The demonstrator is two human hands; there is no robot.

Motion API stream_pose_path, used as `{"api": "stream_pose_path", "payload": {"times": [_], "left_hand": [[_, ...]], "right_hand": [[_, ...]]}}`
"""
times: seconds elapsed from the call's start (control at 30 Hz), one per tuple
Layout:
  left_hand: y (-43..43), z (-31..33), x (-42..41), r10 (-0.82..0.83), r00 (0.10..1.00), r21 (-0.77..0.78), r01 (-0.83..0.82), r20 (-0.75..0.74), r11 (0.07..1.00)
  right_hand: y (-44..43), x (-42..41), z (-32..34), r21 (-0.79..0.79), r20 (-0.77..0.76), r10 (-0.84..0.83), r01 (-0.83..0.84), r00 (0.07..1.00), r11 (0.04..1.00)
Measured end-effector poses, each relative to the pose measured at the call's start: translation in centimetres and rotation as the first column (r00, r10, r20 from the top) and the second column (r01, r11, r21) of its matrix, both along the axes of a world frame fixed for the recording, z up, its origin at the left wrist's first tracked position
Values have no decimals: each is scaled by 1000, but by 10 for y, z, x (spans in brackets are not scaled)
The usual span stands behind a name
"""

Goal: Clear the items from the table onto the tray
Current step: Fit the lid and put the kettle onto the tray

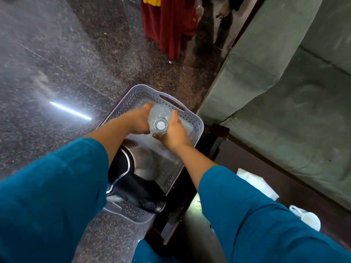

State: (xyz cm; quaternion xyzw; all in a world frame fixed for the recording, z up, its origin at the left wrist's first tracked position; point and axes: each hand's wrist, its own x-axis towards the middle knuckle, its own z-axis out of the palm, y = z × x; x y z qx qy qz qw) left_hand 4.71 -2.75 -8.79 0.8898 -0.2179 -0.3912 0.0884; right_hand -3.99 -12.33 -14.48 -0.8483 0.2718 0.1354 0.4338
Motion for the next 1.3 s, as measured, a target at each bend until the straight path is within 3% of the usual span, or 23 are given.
{"api": "stream_pose_path", "payload": {"times": [0.23,0.53,0.93,1.1,1.3], "left_hand": [[2,25,-7,128,983,-164,-105,132,981],[-43,92,-84,6,980,-209,37,197,977],[-191,109,-318,-270,962,-382,267,46,885],[-272,104,-438,-471,882,-430,424,-4,797],[-312,62,-559,-603,787,-431,501,-135,750]], "right_hand": [[-10,-12,26,53,120,-47,41,992,998],[-67,-96,96,78,190,-22,8,981,997],[-199,-374,144,1,90,-216,217,972,976],[-245,-516,151,-28,83,-447,450,891,892],[-263,-639,114,-29,-31,-602,601,798,799]]}}
